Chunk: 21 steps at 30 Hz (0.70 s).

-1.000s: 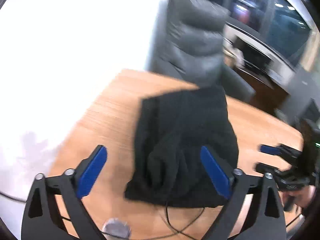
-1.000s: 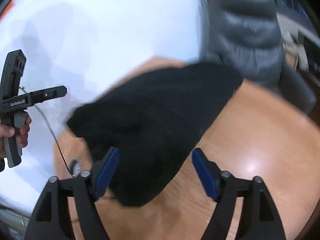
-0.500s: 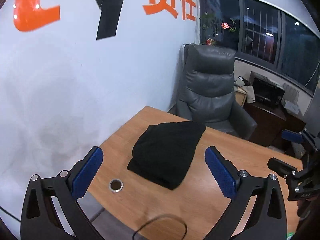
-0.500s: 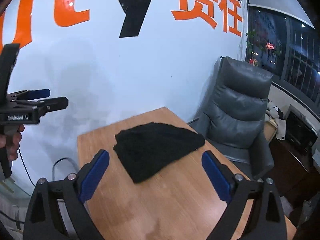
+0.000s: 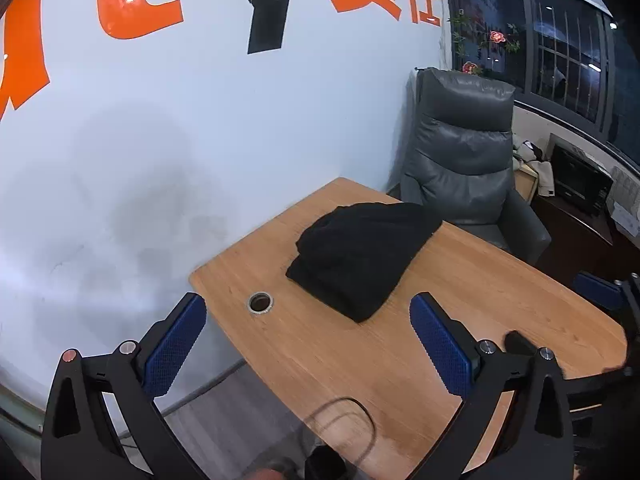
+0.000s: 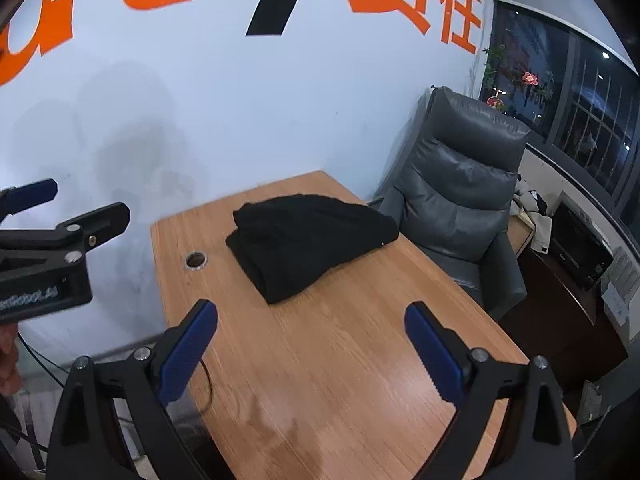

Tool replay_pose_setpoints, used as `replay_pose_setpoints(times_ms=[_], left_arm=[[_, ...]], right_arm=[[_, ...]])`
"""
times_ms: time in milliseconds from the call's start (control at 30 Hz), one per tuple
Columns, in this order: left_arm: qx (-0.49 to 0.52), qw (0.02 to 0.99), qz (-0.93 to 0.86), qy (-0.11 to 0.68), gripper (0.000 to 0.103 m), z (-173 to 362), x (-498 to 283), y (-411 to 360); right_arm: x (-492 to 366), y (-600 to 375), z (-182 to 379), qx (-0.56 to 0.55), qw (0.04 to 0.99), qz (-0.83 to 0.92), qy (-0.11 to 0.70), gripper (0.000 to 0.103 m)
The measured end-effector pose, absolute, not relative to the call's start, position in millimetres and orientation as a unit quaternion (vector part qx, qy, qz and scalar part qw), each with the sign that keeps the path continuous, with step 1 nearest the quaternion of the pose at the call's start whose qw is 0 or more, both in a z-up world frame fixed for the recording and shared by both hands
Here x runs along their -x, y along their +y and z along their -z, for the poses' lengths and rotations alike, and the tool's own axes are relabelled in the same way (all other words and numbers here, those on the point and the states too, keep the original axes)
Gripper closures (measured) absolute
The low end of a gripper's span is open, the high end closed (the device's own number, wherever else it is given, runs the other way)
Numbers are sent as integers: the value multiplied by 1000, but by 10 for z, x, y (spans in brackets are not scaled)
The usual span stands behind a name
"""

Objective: Fold clothes

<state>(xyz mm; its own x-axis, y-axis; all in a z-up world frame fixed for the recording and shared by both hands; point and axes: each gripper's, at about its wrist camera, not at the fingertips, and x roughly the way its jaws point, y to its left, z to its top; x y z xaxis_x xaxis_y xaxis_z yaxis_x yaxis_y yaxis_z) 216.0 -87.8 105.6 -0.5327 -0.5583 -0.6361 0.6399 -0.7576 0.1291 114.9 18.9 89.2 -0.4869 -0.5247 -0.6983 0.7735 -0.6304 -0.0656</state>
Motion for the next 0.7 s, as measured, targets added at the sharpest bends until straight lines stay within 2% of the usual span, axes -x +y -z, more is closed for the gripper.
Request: replay_pose_setpoints(times_ms=[700], left_arm=[[-346, 368, 861, 69, 0, -952, -2112, -924]], right_arm=[[-1114, -15, -849, -313, 369, 850, 208, 6]])
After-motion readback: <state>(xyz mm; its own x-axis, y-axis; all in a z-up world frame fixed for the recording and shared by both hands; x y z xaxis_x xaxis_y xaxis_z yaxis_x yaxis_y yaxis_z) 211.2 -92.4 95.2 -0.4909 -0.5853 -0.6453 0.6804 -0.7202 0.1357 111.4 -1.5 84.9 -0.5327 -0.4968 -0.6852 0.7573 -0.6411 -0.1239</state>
